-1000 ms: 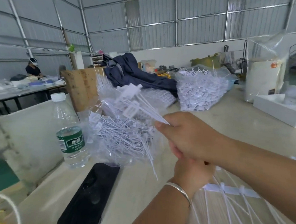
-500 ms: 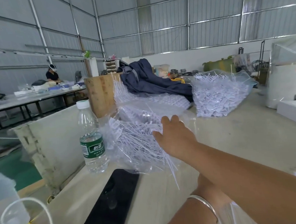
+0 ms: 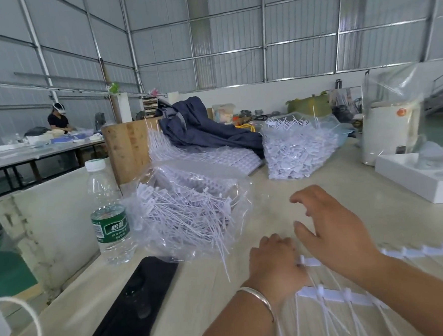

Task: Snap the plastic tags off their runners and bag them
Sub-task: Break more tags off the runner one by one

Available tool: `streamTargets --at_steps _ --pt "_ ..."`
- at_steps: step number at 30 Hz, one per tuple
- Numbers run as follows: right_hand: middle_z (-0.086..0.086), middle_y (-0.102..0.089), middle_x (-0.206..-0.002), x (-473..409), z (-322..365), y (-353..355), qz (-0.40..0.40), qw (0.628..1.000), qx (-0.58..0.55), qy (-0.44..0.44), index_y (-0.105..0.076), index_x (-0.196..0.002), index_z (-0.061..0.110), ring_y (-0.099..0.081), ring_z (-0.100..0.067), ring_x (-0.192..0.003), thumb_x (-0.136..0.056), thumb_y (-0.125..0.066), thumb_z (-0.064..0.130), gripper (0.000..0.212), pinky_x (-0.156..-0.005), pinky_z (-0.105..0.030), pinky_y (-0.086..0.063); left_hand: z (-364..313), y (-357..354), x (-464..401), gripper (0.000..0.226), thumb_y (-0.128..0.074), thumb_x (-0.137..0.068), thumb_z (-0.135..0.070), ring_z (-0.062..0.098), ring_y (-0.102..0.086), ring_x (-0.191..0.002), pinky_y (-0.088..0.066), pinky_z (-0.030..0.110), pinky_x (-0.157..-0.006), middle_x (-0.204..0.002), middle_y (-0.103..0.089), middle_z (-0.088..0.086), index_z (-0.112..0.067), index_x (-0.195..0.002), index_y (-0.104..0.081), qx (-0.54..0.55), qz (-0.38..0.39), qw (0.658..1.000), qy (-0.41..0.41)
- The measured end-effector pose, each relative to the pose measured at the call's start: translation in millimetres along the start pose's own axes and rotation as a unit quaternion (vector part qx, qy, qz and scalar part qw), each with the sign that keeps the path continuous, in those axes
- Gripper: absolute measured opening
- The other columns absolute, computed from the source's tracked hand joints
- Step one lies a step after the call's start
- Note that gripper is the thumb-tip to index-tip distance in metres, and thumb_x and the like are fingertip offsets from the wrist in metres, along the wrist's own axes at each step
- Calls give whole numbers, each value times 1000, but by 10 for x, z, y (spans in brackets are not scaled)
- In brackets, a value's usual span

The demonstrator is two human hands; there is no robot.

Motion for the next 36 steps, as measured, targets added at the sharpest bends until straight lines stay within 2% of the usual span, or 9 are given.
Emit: streamTargets --at_steps 7,12,17,23,26,29,31,34,36 --pt "12 -45 -140 433 -876 -181 114 988 63 -85 -37 -142 27 -42 -10 -127 -92 -54 24 53 -93 -24 -41 -43 -46 -32 28 -48 -94 -25 26 -45 -118 -42 36 -96 -120 -51 6 -16 -117 -62 7 12 1000 -27" --pt "10 -42 -147 596 -1013 -307 151 985 77 -28 -33 -148 29 -39 -11 -134 -92 -54 31 60 -109 -26 -27 -138 67 -91 24 -47 -97 -22 20 -43 -117 -41 33 -95 -119 -46 0 -20 -119 -56 28 -55 995 -77" --pt "-7 -63 -109 468 -987 -11 42 998 37 -6 -62 -124 16 -55 -29 -104 -90 -60 7 34 -87 -35 -39 -313 394 30 19 -54 -96 -26 12 -48 -101 -41 29 -85 -106 -53 -6 -25 -114 -62 111 -203 957 -175" --pt "-14 -58 -78 496 -959 457 -117 990 75 22 -75 -105 11 -56 -36 -74 -79 -73 -6 31 -64 -43 -47 -51 562 65 14 -62 -91 -36 4 -53 -76 -42 21 -67 -82 -60 -12 -23 -89 -65 239 -266 930 -82" --pt "-12 -55 -77 499 -970 468 -131 986 99 30 -76 -103 18 -55 -34 -71 -76 -76 -3 34 -64 -35 -38 227 402 -32 10 -70 -88 -21 1 -45 -51 -37 19 -55 -55 -53 -15 -16 -80 -71 444 -205 872 22" --pt "-5 -52 -79 509 -1018 284 -80 990 117 8 -75 -104 26 -54 -31 -76 -78 -72 -1 37 -72 -34 -30 241 149 -84 8 -77 -77 -15 9 -46 -52 -37 21 -53 -59 -54 -2 -8 -81 -75 654 -81 749 69" --pt "5 -46 -86 500 -1112 62 6 991 127 -34 -67 -117 36 -46 -21 -87 -87 -55 12 41 -79 -30 -22 143 55 -88 21 -76 -69 -16 7 -51 -53 -43 18 -49 -65 -57 0 -5 -87 -76 723 -2 688 64" --pt "15 -42 -82 565 -1157 -138 107 990 49 -72 -58 -125 35 -41 -10 -89 -83 -28 31 52 -96 -31 -27 38 4 -89 15 -73 -70 -13 7 -56 -55 -48 16 -51 -71 -65 3 -7 -83 -78 758 57 647 55" --pt "17 -55 -84 596 -1079 -40 62 986 -124 -94 -60 -124 29 -49 0 -88 -96 -33 30 38 -102 -36 -30 -5 -24 -89 11 -72 -69 -11 8 -58 -55 -50 17 -51 -72 -65 4 -9 -79 -79 761 70 643 57"
Point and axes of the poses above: each hand's wrist, its own x-axis away from the middle knuckle, its own y-axis out of the back of the hand, z = x × y, the point moved 10 cm from there along -x, towards the middle knuckle
